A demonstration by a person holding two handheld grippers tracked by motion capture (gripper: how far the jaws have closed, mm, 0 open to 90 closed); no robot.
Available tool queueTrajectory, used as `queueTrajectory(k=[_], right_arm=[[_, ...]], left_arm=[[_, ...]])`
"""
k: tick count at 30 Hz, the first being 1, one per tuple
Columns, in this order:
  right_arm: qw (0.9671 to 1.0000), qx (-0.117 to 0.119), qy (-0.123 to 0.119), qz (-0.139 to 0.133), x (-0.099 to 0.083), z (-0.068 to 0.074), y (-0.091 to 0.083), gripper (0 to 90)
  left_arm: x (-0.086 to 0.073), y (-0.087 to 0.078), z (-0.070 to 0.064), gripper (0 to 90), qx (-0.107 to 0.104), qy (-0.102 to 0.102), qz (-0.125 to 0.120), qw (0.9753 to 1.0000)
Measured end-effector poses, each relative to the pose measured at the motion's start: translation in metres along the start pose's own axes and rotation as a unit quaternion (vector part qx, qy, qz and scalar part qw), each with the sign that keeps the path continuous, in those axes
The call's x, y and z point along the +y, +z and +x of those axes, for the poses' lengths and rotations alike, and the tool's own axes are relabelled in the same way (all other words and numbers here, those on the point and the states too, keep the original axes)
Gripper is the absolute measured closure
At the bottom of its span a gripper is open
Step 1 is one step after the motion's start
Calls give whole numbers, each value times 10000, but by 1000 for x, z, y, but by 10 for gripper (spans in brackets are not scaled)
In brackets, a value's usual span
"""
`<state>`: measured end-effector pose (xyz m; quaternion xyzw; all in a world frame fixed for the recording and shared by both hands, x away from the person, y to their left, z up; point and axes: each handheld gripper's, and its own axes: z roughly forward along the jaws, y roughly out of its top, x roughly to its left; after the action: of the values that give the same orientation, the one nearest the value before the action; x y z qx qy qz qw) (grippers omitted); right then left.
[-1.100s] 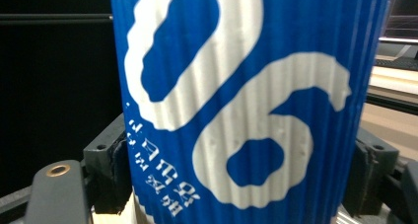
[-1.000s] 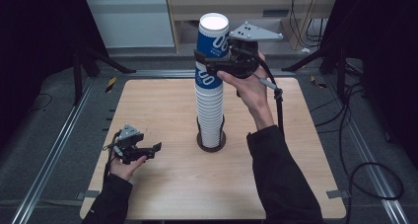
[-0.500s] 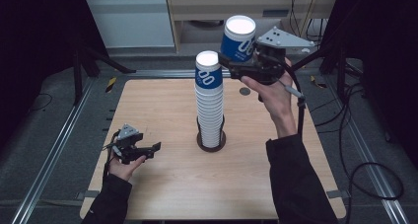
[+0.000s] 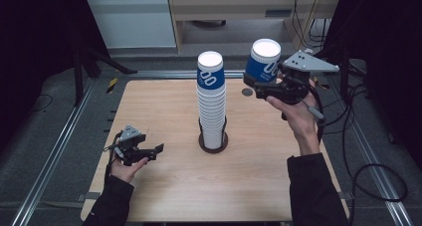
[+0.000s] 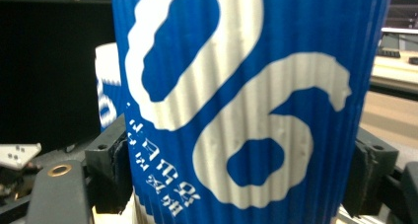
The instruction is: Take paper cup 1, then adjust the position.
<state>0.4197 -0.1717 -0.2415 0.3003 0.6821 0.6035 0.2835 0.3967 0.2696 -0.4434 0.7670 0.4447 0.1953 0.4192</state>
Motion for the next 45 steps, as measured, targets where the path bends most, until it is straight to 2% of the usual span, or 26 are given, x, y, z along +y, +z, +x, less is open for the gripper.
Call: queueTrajectory(k=[1,7,8,9,19,28,30,34,36,37,39,42,44,45], right_arm=[[10000,26,29,55,-9,-2,-3,192],[9996,47,66,257,-39,-5,-10,192],[9996,47,66,257,-39,-5,-10,192],[9994,74,79,320,-47,-6,-11,192],[9975,272,133,639,-85,-4,-15,191],[9946,489,-49,919,-113,5,-15,193],[9931,646,-12,978,-121,8,-14,193],[9898,870,-91,1122,-135,17,-10,193],[9860,964,-218,1342,-140,21,-6,192],[9852,967,-299,1381,-142,24,-5,192],[9837,1110,-241,1396,-146,27,-3,192],[9820,1163,-297,1461,-148,31,-2,192],[9794,1295,-315,1518,-152,36,1,192],[9794,1295,-315,1518,-152,36,1,192]], left_arm=[[1,-1,-1,153,-17,-2,-13,10000],[3,-1,-4,153,-74,51,-3,10000],[3,-1,-4,153,-74,51,-3,10000],[4,-1,-6,153,-94,66,-5,9999],[8,-6,-11,153,-161,117,-60,9998],[12,-8,-17,153,-296,158,-88,9994],[13,-8,-20,153,-333,182,-89,9992],[16,-11,-27,153,-434,276,-119,9986],[16,-11,-28,153,-457,298,-124,9984],[17,-12,-31,153,-493,340,-125,9981],[18,-13,-34,153,-526,378,-143,9978],[20,-13,-37,154,-585,407,-147,9974],[21,-14,-40,154,-642,426,-149,9969],[21,-14,-40,154,-642,426,-149,9969]])
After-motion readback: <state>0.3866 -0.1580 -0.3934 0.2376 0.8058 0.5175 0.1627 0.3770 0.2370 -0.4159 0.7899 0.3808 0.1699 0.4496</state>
